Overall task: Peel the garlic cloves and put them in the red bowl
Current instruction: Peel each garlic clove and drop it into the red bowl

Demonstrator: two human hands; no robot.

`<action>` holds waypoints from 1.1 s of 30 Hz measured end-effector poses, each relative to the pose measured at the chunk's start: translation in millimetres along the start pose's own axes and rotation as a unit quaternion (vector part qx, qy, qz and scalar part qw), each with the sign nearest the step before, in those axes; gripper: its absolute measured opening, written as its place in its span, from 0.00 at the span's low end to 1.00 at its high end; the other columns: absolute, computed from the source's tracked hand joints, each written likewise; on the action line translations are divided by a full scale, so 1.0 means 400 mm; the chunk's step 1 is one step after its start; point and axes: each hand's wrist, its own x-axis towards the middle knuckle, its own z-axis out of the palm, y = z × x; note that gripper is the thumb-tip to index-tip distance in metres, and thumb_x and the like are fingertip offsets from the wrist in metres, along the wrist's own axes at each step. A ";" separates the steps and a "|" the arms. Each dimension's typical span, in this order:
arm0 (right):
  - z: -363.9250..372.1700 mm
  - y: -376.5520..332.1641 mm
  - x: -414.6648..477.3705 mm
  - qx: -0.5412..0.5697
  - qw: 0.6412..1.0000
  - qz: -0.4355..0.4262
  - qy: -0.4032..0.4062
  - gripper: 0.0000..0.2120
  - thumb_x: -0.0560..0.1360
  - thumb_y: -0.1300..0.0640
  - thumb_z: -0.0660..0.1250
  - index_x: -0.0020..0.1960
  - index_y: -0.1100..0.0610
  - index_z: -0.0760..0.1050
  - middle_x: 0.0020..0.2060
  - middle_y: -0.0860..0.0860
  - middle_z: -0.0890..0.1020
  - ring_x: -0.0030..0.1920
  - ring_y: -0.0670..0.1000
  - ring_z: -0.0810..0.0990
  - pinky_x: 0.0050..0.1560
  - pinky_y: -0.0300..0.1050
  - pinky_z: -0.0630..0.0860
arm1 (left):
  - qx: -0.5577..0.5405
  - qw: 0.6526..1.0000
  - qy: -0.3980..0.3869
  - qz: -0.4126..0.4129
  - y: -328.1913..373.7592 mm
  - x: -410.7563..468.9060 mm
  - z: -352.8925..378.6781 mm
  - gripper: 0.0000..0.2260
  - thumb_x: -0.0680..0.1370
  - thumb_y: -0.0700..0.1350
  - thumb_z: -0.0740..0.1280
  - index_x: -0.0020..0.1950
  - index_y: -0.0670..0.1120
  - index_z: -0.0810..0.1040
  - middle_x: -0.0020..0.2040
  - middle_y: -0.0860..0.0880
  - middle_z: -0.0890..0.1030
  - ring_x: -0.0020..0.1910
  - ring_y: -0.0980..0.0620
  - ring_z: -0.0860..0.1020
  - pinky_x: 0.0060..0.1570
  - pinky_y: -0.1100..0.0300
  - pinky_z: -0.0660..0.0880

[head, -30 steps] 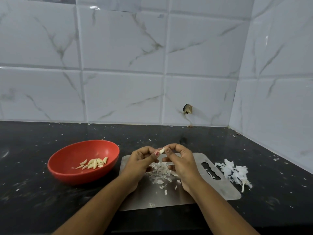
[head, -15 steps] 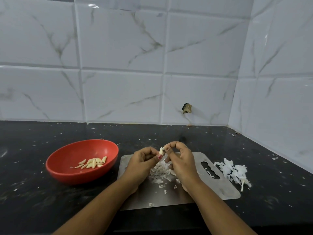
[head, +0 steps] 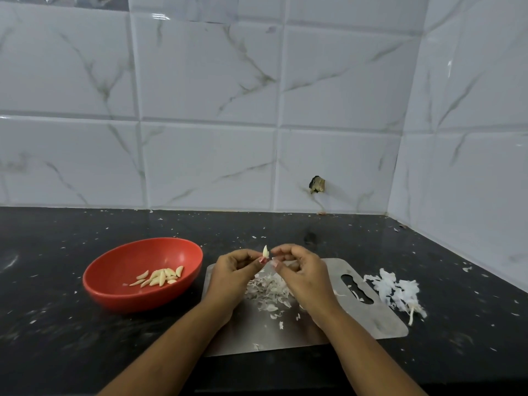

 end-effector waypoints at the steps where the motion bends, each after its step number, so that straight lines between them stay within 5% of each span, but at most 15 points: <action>1: 0.001 -0.004 -0.002 0.024 1.000 0.003 -0.012 0.08 0.73 0.60 0.73 0.50 0.49 0.82 0.42 0.44 0.83 0.40 0.40 0.80 0.39 0.34 0.76 | 0.002 1.000 -0.007 0.001 0.003 -0.002 0.002 0.03 0.76 0.34 0.68 0.46 0.37 0.82 0.30 0.53 0.81 0.29 0.63 0.76 0.31 0.72 0.70; 6: 0.001 0.000 0.000 0.021 1.000 0.001 0.000 0.07 0.71 0.58 0.76 0.46 0.48 0.83 0.36 0.42 0.80 0.32 0.41 0.75 0.35 0.36 0.73 | 0.039 0.999 -0.020 0.000 0.011 -0.008 0.007 0.05 0.77 0.35 0.66 0.47 0.39 0.82 0.24 0.55 0.77 0.24 0.62 0.72 0.25 0.72 0.66; 11: -0.004 0.003 0.003 0.017 1.000 -0.016 0.013 0.05 0.71 0.60 0.75 0.44 0.50 0.83 0.41 0.47 0.85 0.39 0.41 0.80 0.41 0.36 0.77 | 0.084 0.996 -0.034 0.017 0.014 -0.014 0.010 0.05 0.77 0.37 0.67 0.46 0.43 0.83 0.24 0.55 0.78 0.23 0.62 0.71 0.26 0.72 0.66; 15: -0.007 -0.004 -0.001 0.054 0.997 0.016 -0.053 0.08 0.75 0.62 0.70 0.48 0.50 0.83 0.40 0.47 0.85 0.34 0.40 0.78 0.34 0.32 0.72 | 0.131 0.990 0.021 0.048 -0.001 -0.001 -0.010 0.02 0.72 0.41 0.73 0.42 0.49 0.84 0.34 0.53 0.83 0.31 0.61 0.78 0.36 0.62 0.74; 19: -0.014 -0.009 -0.001 0.099 0.992 0.040 -0.071 0.08 0.75 0.64 0.70 0.47 0.52 0.82 0.37 0.48 0.85 0.32 0.41 0.78 0.32 0.32 0.71 | 0.220 0.969 0.008 0.115 -0.009 0.004 -0.020 0.19 0.72 0.43 0.74 0.55 0.66 0.79 0.49 0.62 0.82 0.37 0.57 0.78 0.41 0.62 0.77; 23: -0.017 -0.005 0.001 0.109 0.989 0.067 -0.076 0.05 0.74 0.63 0.71 0.44 0.54 0.82 0.32 0.47 0.83 0.30 0.41 0.76 0.31 0.35 0.71 | 0.173 0.977 -0.015 0.126 -0.004 0.005 -0.013 0.15 0.73 0.35 0.71 0.51 0.55 0.83 0.45 0.56 0.85 0.40 0.52 0.81 0.39 0.66 0.75; 27: -0.019 0.001 0.003 0.118 0.986 0.078 -0.085 0.02 0.74 0.62 0.71 0.45 0.57 0.81 0.32 0.48 0.82 0.30 0.41 0.74 0.31 0.36 0.71 | 0.136 0.986 -0.019 0.100 0.008 0.001 -0.014 0.13 0.73 0.34 0.71 0.49 0.52 0.84 0.41 0.52 0.85 0.40 0.60 0.82 0.36 0.70 0.73; 33: -0.012 0.002 -0.002 0.096 0.993 0.032 -0.058 0.02 0.74 0.63 0.71 0.44 0.57 0.81 0.35 0.48 0.82 0.32 0.41 0.75 0.30 0.36 0.71 | 0.177 0.980 0.029 0.089 0.000 0.005 -0.019 0.07 0.71 0.39 0.75 0.41 0.52 0.84 0.36 0.54 0.84 0.37 0.58 0.82 0.39 0.65 0.77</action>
